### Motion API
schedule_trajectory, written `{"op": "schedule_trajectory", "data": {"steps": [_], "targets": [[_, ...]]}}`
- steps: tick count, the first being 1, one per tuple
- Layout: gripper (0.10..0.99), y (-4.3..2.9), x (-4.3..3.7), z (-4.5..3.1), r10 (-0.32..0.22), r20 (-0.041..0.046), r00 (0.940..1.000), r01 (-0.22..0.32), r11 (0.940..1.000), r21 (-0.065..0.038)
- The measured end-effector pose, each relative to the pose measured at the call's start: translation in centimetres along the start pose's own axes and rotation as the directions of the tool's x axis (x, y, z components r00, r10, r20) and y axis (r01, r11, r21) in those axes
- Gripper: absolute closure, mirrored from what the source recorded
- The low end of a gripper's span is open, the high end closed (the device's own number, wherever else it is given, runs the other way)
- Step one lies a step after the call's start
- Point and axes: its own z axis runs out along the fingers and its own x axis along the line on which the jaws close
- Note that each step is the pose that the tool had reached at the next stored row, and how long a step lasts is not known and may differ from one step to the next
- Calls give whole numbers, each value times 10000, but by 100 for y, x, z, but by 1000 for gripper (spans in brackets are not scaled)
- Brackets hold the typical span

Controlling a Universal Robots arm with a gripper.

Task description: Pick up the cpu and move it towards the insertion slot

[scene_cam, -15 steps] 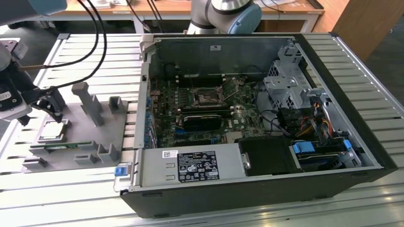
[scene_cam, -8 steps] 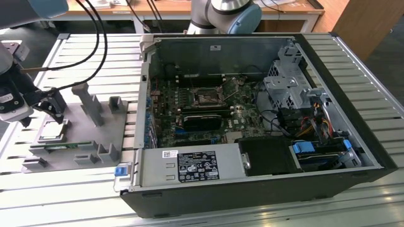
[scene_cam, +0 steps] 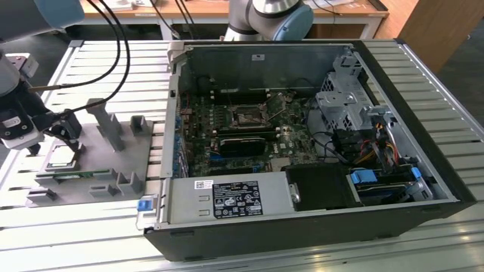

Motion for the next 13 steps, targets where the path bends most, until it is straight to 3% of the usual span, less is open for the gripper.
{"op": "schedule_trajectory", "data": {"steps": [13], "targets": [[306,-3,3,98,-9,18,10000,9,10000,-1]]}}
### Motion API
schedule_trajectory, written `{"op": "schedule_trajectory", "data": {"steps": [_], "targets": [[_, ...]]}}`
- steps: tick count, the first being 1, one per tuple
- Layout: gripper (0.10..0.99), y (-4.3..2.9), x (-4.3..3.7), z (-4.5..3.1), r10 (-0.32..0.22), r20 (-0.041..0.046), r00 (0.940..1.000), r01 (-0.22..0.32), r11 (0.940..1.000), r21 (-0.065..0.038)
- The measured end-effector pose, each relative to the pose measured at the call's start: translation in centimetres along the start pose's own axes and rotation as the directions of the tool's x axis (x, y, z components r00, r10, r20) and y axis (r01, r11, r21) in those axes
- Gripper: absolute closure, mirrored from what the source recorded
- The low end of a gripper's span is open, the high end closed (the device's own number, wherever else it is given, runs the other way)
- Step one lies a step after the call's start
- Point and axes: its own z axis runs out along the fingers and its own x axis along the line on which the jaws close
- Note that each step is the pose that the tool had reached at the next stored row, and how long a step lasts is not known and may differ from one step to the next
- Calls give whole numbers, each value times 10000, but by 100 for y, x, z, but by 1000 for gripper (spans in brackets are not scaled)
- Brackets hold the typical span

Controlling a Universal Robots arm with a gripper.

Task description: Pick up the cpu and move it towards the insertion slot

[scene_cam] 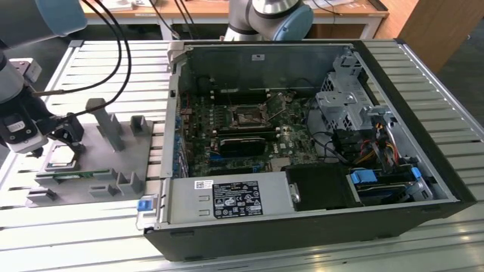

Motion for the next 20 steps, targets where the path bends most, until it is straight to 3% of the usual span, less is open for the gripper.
{"op": "schedule_trajectory", "data": {"steps": [15,17,18,20], "targets": [[306,0,1,107,98,3,10000,-98,10000,-1],[325,0,1,118,110,3,9999,-110,9999,-1],[392,1,1,123,117,3,9999,-117,9999,-1],[392,2,1,132,127,4,9999,-127,9999,-1]]}}
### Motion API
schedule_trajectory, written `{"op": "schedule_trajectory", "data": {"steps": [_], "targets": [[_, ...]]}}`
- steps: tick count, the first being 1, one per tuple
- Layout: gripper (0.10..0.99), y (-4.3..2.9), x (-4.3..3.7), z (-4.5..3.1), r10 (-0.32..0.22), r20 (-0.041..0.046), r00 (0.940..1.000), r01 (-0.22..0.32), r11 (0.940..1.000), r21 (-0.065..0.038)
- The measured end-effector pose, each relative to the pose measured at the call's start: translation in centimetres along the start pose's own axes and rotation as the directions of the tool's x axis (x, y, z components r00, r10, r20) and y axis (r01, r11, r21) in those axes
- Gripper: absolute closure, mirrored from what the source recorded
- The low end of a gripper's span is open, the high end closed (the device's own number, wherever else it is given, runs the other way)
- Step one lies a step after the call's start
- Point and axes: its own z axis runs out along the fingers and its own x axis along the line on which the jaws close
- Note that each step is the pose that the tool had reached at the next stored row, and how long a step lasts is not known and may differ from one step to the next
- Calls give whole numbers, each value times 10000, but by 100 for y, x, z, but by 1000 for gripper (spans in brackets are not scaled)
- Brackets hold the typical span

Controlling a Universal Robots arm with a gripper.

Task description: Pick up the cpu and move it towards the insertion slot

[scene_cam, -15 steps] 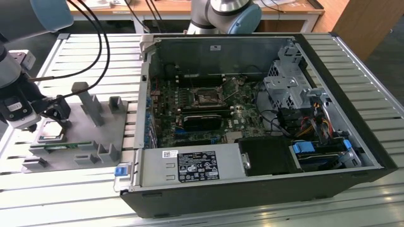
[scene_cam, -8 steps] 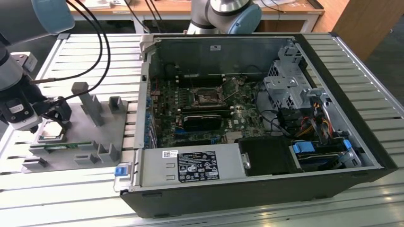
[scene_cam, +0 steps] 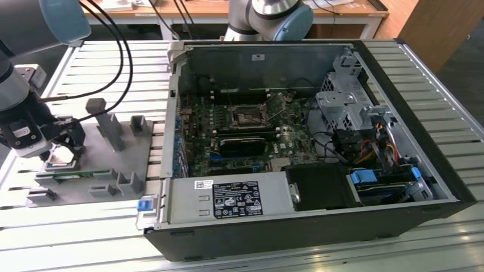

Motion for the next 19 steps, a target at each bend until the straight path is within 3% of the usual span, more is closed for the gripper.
{"op": "schedule_trajectory", "data": {"steps": [6,7,12,13,19], "targets": [[408,3,-1,14,10,-1,10000,-10,10000,1],[475,3,-1,15,10,-1,10000,-10,10000,1],[490,4,-1,16,9,-2,10000,-9,10000,2],[545,4,-1,16,10,-2,10000,-10,10000,1],[545,5,-1,17,10,1,10000,-10,10000,0]]}}
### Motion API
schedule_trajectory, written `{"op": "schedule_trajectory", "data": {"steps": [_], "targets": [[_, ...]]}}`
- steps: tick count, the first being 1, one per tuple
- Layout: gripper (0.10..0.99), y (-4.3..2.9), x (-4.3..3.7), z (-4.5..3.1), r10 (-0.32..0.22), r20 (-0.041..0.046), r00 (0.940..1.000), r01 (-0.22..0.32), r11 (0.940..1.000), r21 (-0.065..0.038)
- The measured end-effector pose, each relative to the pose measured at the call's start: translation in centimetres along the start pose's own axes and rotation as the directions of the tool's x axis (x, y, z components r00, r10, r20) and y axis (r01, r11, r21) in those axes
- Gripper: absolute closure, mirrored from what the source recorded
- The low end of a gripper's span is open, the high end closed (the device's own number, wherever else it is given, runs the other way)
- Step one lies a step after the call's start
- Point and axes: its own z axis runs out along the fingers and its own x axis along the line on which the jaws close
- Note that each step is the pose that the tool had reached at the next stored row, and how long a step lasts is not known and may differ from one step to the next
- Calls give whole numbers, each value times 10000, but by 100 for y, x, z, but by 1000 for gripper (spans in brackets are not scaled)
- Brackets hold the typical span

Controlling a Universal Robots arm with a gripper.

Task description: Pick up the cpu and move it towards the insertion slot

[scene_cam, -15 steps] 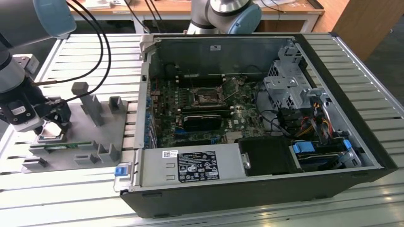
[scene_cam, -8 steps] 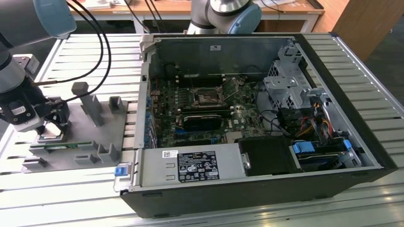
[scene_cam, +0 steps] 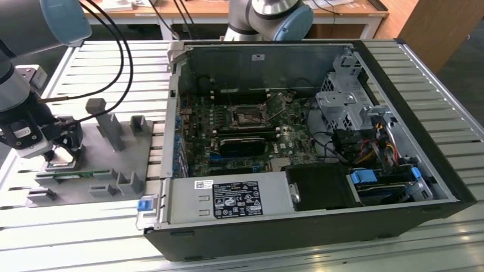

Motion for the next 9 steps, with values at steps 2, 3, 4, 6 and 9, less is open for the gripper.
{"op": "schedule_trajectory", "data": {"steps": [2,3,4,6,9], "targets": [[545,1,0,-12,0,3,10000,0,10000,-2],[545,1,0,-24,0,0,10000,0,10000,0],[545,1,0,-38,0,-1,10000,0,10000,0],[545,3,0,-65,0,0,10000,0,10000,0],[545,5,0,-107,0,-1,10000,0,10000,2]]}}
